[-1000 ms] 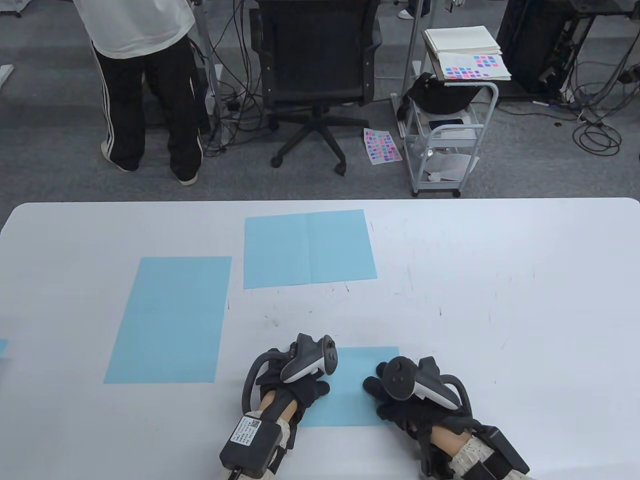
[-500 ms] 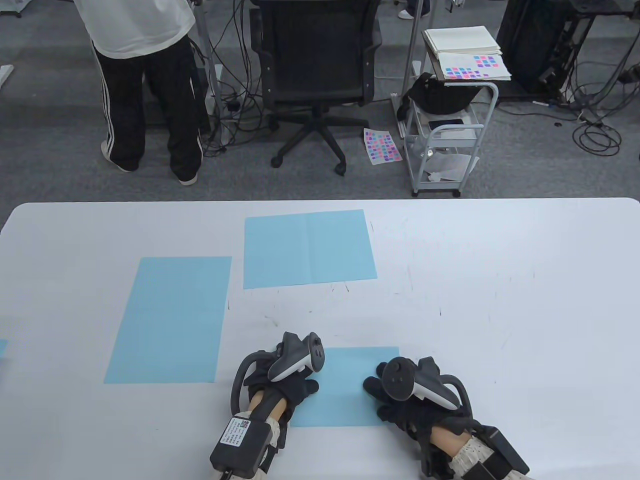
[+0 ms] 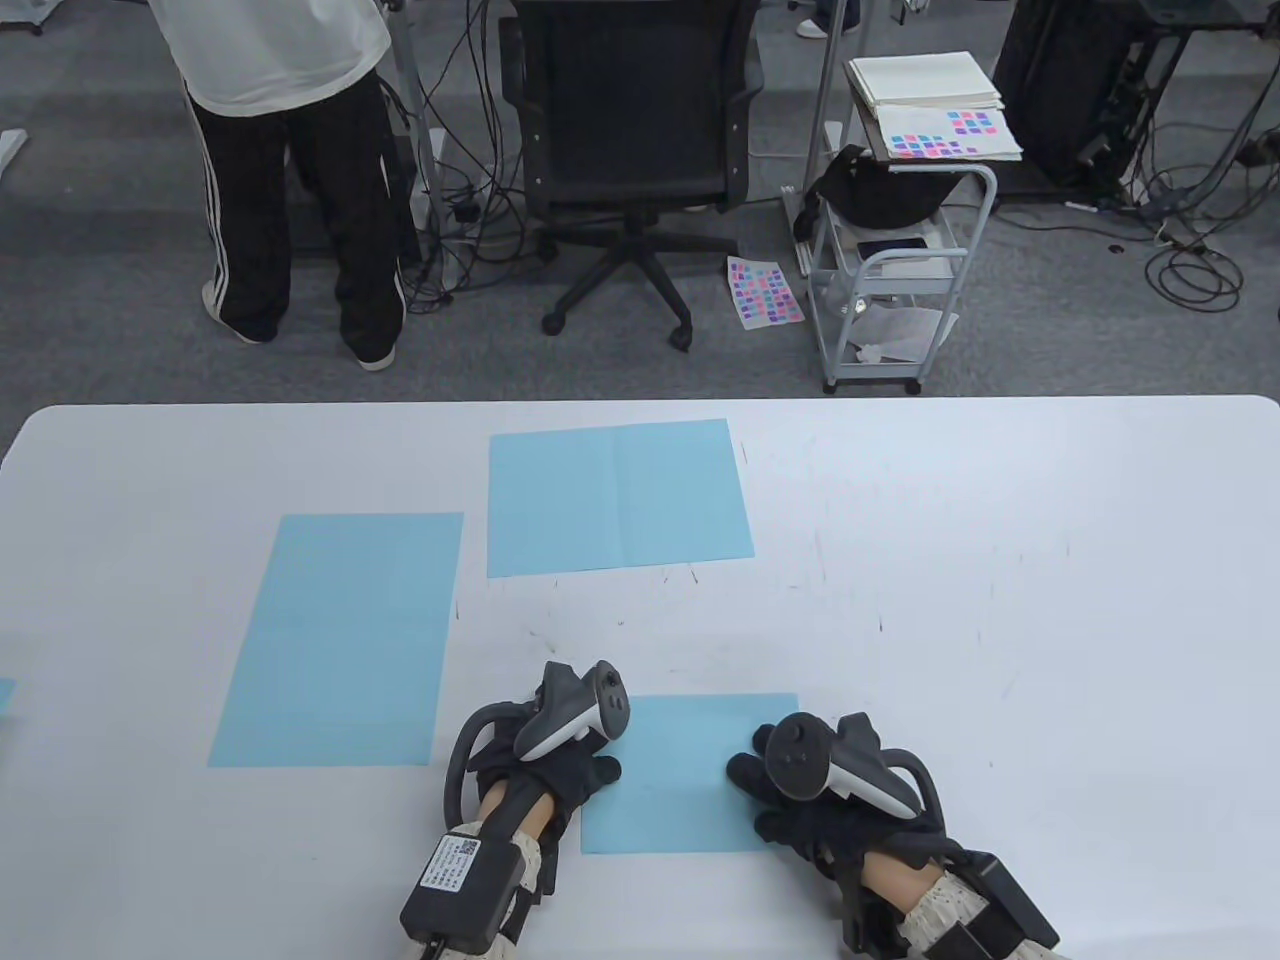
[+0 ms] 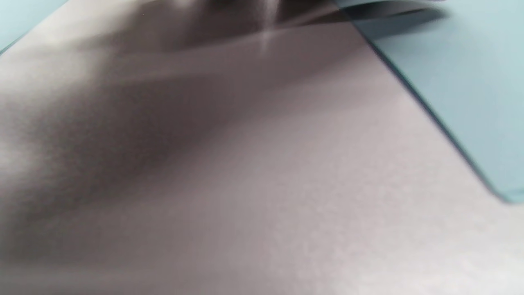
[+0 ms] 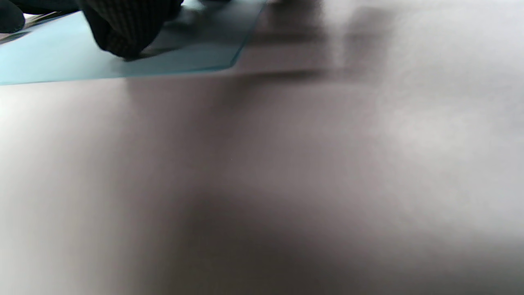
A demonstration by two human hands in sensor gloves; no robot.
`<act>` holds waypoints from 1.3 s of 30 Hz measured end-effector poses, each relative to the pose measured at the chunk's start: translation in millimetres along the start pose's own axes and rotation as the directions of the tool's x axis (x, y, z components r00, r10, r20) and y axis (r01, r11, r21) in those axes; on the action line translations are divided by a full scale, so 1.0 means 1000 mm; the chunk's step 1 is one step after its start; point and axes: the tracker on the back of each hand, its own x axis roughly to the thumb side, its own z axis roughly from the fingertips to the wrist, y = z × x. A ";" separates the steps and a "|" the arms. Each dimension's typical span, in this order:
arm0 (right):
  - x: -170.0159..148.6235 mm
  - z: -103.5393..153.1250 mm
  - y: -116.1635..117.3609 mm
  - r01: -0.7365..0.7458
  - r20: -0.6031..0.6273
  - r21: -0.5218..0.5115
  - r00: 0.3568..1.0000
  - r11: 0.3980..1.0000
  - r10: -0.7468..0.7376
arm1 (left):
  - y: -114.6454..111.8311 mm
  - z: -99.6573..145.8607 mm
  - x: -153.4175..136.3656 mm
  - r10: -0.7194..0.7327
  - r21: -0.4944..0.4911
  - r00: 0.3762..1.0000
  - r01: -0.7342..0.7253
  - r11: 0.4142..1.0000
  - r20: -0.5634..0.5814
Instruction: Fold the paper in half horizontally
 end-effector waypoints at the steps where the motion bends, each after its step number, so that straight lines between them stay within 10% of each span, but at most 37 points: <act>1: 0.000 0.000 0.000 0.002 0.000 0.001 1.000 1.000 -0.002 | 0.000 0.000 -0.001 0.003 0.000 1.000 -0.003 1.000 -0.001; 11: 0.000 0.000 0.000 0.002 0.000 0.001 1.000 1.000 -0.002 | 0.001 0.003 -0.010 0.031 0.015 1.000 -0.031 0.999 0.006; 29: 0.006 -0.007 -0.016 0.006 0.009 -0.008 1.000 1.000 -0.006 | 0.020 0.053 -0.025 0.063 0.461 0.998 -0.069 0.885 0.029; 39: 0.033 -0.041 -0.053 0.051 -0.039 -0.105 0.998 0.993 -0.055 | 0.015 0.064 -0.028 0.061 0.503 0.996 -0.083 0.861 0.060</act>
